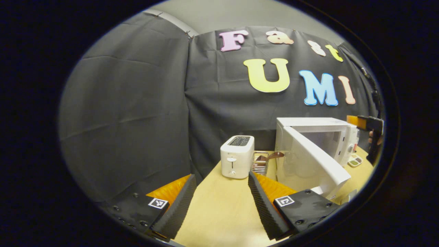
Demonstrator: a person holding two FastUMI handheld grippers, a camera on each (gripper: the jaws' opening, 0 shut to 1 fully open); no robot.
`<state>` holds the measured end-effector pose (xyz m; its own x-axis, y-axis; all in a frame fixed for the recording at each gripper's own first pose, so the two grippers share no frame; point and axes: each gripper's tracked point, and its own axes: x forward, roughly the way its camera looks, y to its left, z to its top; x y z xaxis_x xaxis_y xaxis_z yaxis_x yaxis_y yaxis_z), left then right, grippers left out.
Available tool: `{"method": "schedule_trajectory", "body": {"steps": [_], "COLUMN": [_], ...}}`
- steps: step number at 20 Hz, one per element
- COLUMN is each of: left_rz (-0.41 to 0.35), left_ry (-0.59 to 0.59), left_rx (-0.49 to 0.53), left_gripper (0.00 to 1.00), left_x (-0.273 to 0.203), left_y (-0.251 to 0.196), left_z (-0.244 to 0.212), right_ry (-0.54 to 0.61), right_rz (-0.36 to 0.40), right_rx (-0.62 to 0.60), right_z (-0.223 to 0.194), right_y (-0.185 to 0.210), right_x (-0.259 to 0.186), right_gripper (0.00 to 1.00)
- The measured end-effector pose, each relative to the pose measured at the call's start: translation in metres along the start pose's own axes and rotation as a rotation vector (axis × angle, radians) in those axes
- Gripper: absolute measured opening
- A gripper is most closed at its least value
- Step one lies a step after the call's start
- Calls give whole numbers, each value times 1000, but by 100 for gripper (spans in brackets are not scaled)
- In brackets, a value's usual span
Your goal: Open the microwave oven with the left hand, put the food in, and close the microwave oven.
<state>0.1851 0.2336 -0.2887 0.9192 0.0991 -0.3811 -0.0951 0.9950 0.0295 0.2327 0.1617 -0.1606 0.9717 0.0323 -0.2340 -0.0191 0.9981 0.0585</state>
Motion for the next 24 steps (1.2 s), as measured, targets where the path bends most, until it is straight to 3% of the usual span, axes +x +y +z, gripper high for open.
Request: {"method": "schedule_trajectory", "body": {"steps": [1, 5, 9, 15, 24], "left_rz": [-1, -3, 1, -2, -75], "left_ry": [7, 68, 84, 86, 69], "left_rx": [-4, -22, -15, -18, 56], "left_gripper": [100, 87, 60, 9, 7], "left_x": [0, 1, -1, -4, -21], "left_y": [-2, -18, -37, -64, -139], "left_z": [-4, -35, -44, -43, -35], "right_ry": [-13, -76, -81, -87, -65], "right_rz": [0, 12, 9, -20, -64], "right_rx": [-4, -37, -70, -56, -33], "right_z": [8, 40, 48, 50, 41], "right_y": [-10, -43, -76, -125, -195], "right_x": [-10, -49, -83, -122, -171], "right_gripper": [98, 98, 98, 98, 98]}}
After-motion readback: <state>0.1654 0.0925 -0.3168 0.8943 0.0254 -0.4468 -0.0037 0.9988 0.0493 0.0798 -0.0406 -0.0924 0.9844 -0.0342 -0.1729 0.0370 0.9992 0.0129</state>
